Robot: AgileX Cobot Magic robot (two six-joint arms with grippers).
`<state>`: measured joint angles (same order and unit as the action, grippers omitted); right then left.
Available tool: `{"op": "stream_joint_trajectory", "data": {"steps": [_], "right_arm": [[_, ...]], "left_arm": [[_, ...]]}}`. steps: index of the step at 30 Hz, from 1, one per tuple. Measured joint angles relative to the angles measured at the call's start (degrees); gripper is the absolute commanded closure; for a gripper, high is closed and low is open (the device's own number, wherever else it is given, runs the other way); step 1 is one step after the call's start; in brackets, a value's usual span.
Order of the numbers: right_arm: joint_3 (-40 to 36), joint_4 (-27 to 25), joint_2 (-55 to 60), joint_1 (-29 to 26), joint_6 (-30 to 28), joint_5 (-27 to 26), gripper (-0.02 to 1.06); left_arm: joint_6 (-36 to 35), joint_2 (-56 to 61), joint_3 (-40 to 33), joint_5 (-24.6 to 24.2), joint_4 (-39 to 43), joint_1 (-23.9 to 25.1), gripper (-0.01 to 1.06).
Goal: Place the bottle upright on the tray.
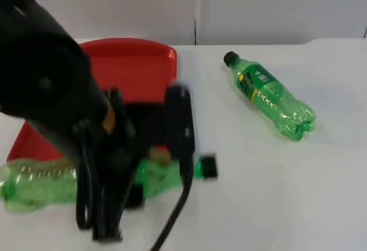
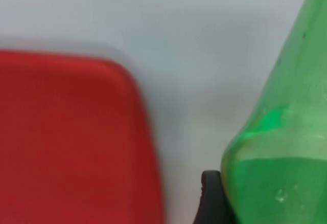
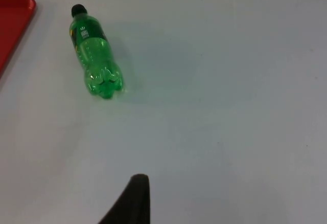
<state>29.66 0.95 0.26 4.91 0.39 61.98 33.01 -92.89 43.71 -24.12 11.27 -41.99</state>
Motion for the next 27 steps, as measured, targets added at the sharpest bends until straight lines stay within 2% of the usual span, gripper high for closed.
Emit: {"op": "stream_joint_trajectory", "data": {"steps": [2,3,7,8,12,13,17,19,22,23,27], "right_arm": [[0.0,0.0,0.0,0.0,0.0,0.0,-0.01],[0.0,0.0,0.0,0.0,0.0,0.0,-0.01],[0.0,0.0,0.0,0.0,0.3,0.0,-0.01],[0.0,0.0,0.0,0.0,0.3,0.0,-0.01],[0.0,0.0,0.0,0.0,0.3,0.0,-0.01],[0.0,0.0,0.0,0.0,0.3,0.0,-0.01],[0.0,0.0,0.0,0.0,0.3,0.0,-0.01],[0.0,0.0,0.0,0.0,0.3,0.0,-0.01],[0.0,0.0,0.0,0.0,0.3,0.0,-0.01],[0.0,0.0,0.0,0.0,0.3,0.0,-0.01],[0.0,0.0,0.0,0.0,0.3,0.0,-0.01]], "left_arm": [[0.0,5.5,0.0,3.1,-1.3,0.0,1.05],[0.0,5.5,0.0,3.1,-1.3,0.0,1.05],[0.0,14.6,0.0,12.9,-6.2,0.0,1.05],[0.0,14.6,0.0,12.9,-6.2,0.0,1.05],[-0.1,21.9,0.0,25.8,-13.3,0.0,1.05],[-0.1,21.9,0.0,25.8,-13.3,0.0,1.05],[-0.3,25.5,0.0,35.2,-20.2,0.2,1.05],[-1.1,25.9,0.0,36.7,-21.3,0.7,1.05],[-7.1,26.0,0.0,38.9,-22.5,4.1,1.05],[-7.1,26.0,0.0,38.9,-22.5,4.1,1.05],[-16.3,26.0,0.0,39.7,-21.7,12.2,1.05]]}}
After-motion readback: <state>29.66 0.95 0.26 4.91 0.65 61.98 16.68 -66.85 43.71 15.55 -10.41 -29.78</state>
